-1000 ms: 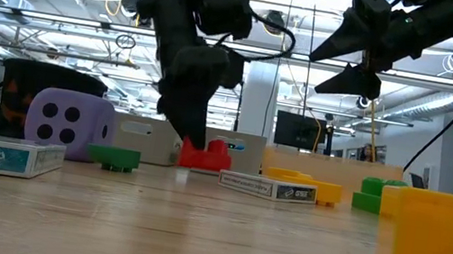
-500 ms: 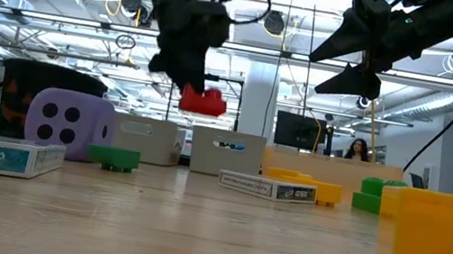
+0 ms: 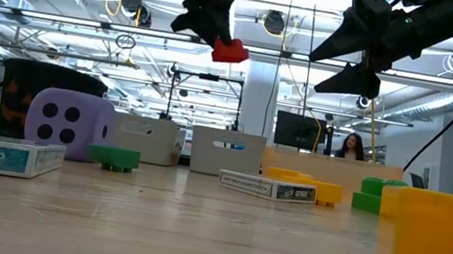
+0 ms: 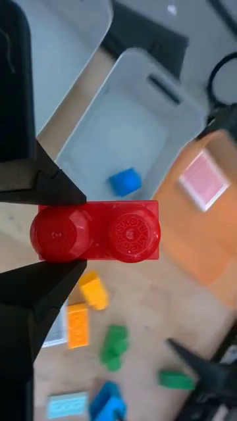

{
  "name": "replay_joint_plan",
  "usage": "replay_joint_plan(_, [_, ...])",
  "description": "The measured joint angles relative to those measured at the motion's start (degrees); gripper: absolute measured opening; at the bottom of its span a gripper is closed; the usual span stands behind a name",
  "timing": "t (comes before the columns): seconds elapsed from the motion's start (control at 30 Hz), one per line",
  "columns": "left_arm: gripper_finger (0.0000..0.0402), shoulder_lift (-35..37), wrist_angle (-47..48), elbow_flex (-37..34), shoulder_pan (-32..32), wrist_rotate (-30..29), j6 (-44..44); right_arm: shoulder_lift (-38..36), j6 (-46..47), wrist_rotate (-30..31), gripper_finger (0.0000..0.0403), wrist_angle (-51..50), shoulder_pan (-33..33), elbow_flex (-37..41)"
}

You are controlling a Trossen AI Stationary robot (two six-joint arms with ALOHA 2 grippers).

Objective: Pick & Place Toys
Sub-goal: Put the red gamepiece into the right gray bin

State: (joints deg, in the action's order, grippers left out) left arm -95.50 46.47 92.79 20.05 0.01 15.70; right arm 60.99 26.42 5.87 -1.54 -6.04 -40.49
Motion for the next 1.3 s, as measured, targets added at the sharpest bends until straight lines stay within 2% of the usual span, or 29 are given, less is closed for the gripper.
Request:
replay_joint_plan(0.2, [0.0115, -1.5, 0.1, 0.4, 3.2, -0.1, 0.0, 0.0, -0.1, 0.0, 0.0357, 0.0, 0.0, 0.0])
replay_joint_plan(0.4, [0.0115, -7.3, -0.5, 2.6, 5.2, 0.2, 0.1, 0.0, -0.3, 0.0, 0.0357, 0.0, -0.1, 0.0])
replay_joint_plan(0.63, [0.0114, -16.5, 3.6, 13.5, 6.5, 0.4, -1.6, 0.0, 0.1, -0.1, 0.0357, 0.0, -1.1, 0.0])
replay_joint_plan(0.8, [0.0114, -23.7, 9.6, 23.9, 7.5, 0.4, -6.3, 0.0, 1.0, 0.0, 0.0357, 0.0, -1.5, 0.0])
replay_joint_plan(0.93, [0.0114, -28.2, 13.4, 29.4, 8.4, 0.2, -8.8, 0.0, 1.2, 0.0, 0.0357, -0.2, -1.5, 0.0])
replay_joint_plan(1.3, [0.0114, -33.4, 14.2, 30.8, 11.4, 0.7, -11.7, 0.0, 1.4, 0.3, 0.0357, -0.2, -1.5, 0.0])
